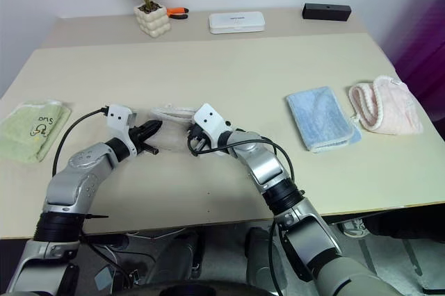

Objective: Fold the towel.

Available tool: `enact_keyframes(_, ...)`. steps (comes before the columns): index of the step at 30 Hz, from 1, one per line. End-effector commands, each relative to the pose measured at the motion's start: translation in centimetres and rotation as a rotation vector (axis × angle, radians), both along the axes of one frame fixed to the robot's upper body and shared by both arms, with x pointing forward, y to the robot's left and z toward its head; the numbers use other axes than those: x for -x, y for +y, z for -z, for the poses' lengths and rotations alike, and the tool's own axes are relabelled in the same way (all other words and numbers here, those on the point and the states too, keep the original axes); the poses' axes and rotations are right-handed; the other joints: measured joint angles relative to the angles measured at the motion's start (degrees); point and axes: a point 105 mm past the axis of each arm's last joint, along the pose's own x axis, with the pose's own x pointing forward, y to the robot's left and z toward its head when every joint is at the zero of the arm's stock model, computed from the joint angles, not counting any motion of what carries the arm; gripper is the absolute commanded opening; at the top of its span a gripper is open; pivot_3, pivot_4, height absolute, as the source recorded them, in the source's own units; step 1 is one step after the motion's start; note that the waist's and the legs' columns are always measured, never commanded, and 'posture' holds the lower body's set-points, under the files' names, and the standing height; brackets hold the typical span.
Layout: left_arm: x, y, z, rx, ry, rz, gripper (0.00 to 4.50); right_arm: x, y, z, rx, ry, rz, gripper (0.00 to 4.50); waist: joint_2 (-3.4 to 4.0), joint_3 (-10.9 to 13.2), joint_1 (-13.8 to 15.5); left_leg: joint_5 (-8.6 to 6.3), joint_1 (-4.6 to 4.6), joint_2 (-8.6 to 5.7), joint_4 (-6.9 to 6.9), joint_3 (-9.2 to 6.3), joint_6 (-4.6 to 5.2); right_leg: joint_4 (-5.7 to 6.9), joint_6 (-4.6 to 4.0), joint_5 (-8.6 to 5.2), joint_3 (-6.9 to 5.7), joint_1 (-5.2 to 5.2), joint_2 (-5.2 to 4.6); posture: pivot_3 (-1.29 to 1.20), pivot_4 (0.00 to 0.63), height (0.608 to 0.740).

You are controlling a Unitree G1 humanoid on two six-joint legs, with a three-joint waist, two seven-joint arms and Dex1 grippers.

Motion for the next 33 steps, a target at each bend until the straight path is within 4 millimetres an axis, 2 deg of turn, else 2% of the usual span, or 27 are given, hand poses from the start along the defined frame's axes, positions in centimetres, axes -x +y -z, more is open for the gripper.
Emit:
enact_keyframes(1, 0.5, 0.6, -2.2, 0.105, -0.079, -0.006, 0.09, 0.0, -0.4, -2.1, -0.083, -0.026, 0.007, 0.27, 0.0, 0.0, 0.0, 0.0, 0.0, 0.0, 0.0, -0.01, 0.0, 0.0, 0.0, 0.0, 0.0, 0.0, 0.0, 0.0, 0.15, 0.74)
enact_keyframes(3, 1.1, 0.9, -3.7, 0.14, -0.125, 0.001, 0.07, 0.1, -1.2, -3.6, -0.136, -0.023, 0.007, 0.85, 0.0, 0.01, 0.07, 0.0, -0.04, 0.01, 0.01, -0.03, 0.0, -0.01, 0.0, 0.0, 0.0, -0.02, 0.0, 0.0, 0.15, 0.74)
enact_keyframes(6, 2.3, 2.5, -5.5, 0.136, -0.179, -0.028, 0.07, 0.7, -3.2, -5.3, -0.183, 0.004, 0.019, 2.35, 0.0, 0.02, 0.12, 0.0, -0.08, 0.01, 0.02, -0.07, 0.0, -0.02, 0.0, 0.0, 0.0, -0.05, -0.01, 0.0, 0.15, 0.74)
enact_keyframes(10, 3.5, 3.9, -5.9, 0.099, -0.179, -0.058, 0.07, 1.8, -4.6, -5.7, -0.255, 0.142, 0.039, 4.37, 0.01, 0.02, 0.12, -0.01, -0.05, 0.01, 0.0, -0.07, 0.0, -0.01, 0.0, 0.0, 0.0, -0.03, -0.02, 0.0, 0.15, 0.74)
enact_keyframes(11, 3.9, 4.1, -6.0, 0.083, -0.182, -0.051, 0.07, 2.0, -4.8, -5.4, -0.271, 0.199, 0.059, 4.45, 0.01, 0.02, 0.11, -0.01, -0.05, 0.02, 0.0, -0.06, 0.01, -0.02, -0.01, -0.01, 0.0, -0.02, -0.01, 0.0, 0.15, 0.74)
enact_keyframes(14, 5.4, 3.1, -6.1, 0.009, -0.201, 0.041, 0.07, 2.0, -5.2, -4.2, -0.308, 0.349, 0.132, 4.45, 0.02, 0.03, -0.05, -0.01, -0.05, 0.04, -0.03, -0.03, 0.01, -0.02, -0.02, -0.01, 0.0, -0.04, -0.01, 0.0, 0.15, 0.74)
enact_keyframes(19, 6.8, 1.3, -5.7, -0.01, -0.19, 0.152, 0.07, 1.4, -4.6, -2.7, -0.331, 0.477, 0.186, 4.45, 0.03, 0.03, 0.22, -0.01, -0.06, 0.03, -0.04, 0.0, 0.01, -0.06, -0.08, -0.03, 0.0, -0.02, -0.02, 0.0, 0.15, 0.74)
enact_keyframes(26, 6.9, 0.8, -5.5, -0.004, -0.193, 0.144, 0.07, 1.1, -1.4, -1.7, -0.38, 0.6, 0.15, 4.45, 0.03, 0.03, -0.2, -0.01, -0.04, 0.04, -0.07, 0.02, 0.01, -0.07, -0.05, 0.01, 0.0, -0.03, 0.01, 0.0, 0.15, 0.74)
enact_keyframes(28, 7.1, 0.6, -5.4, 0.0, -0.191, 0.144, 0.07, 1.1, -0.6, -2.1, -0.41, 0.615, 0.128, 3.94, 0.03, 0.03, -0.35, -0.01, -0.02, 0.06, -0.08, 0.02, 0.01, -0.05, -0.05, 0.01, 0.0, -0.05, 0.02, 0.0, 0.15, 0.74)
enact_keyframes(30, 7.2, 0.5, -5.3, 0.001, -0.188, 0.143, 0.07, 1.1, 0.0, -2.6, -0.435, 0.623, 0.109, 3.2, 0.05, 0.04, -0.26, -0.01, -0.03, 0.07, -0.11, 0.01, 0.01, -0.04, -0.05, 0.01, 0.0, -0.06, 0.03, 0.0, 0.15, 0.74)
enact_keyframes(33, 7.3, 0.4, -5.1, 0.001, -0.185, 0.137, 0.07, 1.0, 0.5, -3.0, -0.454, 0.623, 0.099, 1.52, 0.05, 0.04, -0.17, -0.01, -0.03, 0.06, -0.11, 0.02, 0.01, -0.05, -0.05, 0.01, 0.0, -0.07, 0.03, 0.0, 0.15, 0.74)
